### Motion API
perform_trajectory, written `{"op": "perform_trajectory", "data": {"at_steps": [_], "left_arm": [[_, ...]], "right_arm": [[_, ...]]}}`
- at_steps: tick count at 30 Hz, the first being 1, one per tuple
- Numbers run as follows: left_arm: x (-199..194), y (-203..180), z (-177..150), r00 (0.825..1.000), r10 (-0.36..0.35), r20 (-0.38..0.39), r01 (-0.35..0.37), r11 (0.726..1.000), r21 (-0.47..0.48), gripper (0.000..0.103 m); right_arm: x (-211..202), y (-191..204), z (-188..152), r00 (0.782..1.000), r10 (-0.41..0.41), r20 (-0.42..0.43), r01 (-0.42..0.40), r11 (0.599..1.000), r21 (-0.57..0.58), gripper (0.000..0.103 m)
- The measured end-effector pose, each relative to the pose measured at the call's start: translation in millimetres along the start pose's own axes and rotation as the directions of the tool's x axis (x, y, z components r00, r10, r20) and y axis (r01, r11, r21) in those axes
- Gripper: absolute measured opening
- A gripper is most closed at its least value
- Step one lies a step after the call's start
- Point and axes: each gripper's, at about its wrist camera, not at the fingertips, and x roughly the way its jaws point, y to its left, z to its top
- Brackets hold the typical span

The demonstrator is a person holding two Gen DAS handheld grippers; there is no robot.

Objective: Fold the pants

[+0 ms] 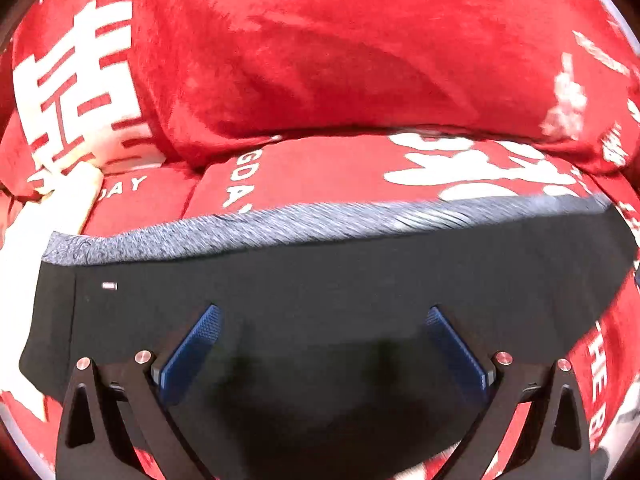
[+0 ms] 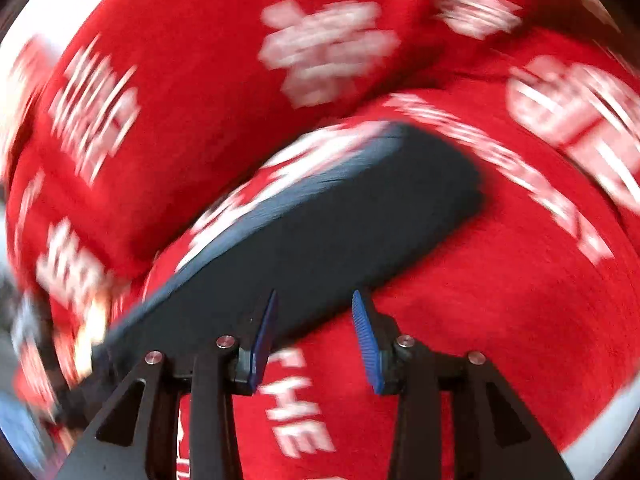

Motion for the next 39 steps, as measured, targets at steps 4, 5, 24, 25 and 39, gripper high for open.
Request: {"op": "perform_trajectory", "data": {"at_steps": [4,5,24,25,39], "left_arm": [[29,27,20,0.995,0.097,-0.024,-0.098,0.992,-0.081,0.103],[34,36,22,0.994,0.105,-0.023,-0.107,0.988,-0.115,0.103],[36,69,12,0.995,0.073,-0.073,-0.085,0.982,-0.171,0.103],[31,68,9,0.995,0.071,-0.072,-0.082,0.983,-0.165,0.103],[2,64,-13,0.994,0.083,-0.067,-0.092,0.987,-0.131,0.103]], "right_arm": [[75,84,14,0.993,0.051,-0.108,-0.067,0.986,-0.152,0.043],[89,96,16,0.992,0.054,-0.117,-0.072,0.984,-0.163,0.043],[105,103,23,0.994,-0.065,-0.087,0.054,0.991,-0.122,0.056],[99,104,17,0.994,-0.075,-0.083,0.063,0.988,-0.141,0.056],[64,88,-38,0.989,-0.108,-0.1,0.085,0.975,-0.207,0.057]]}}
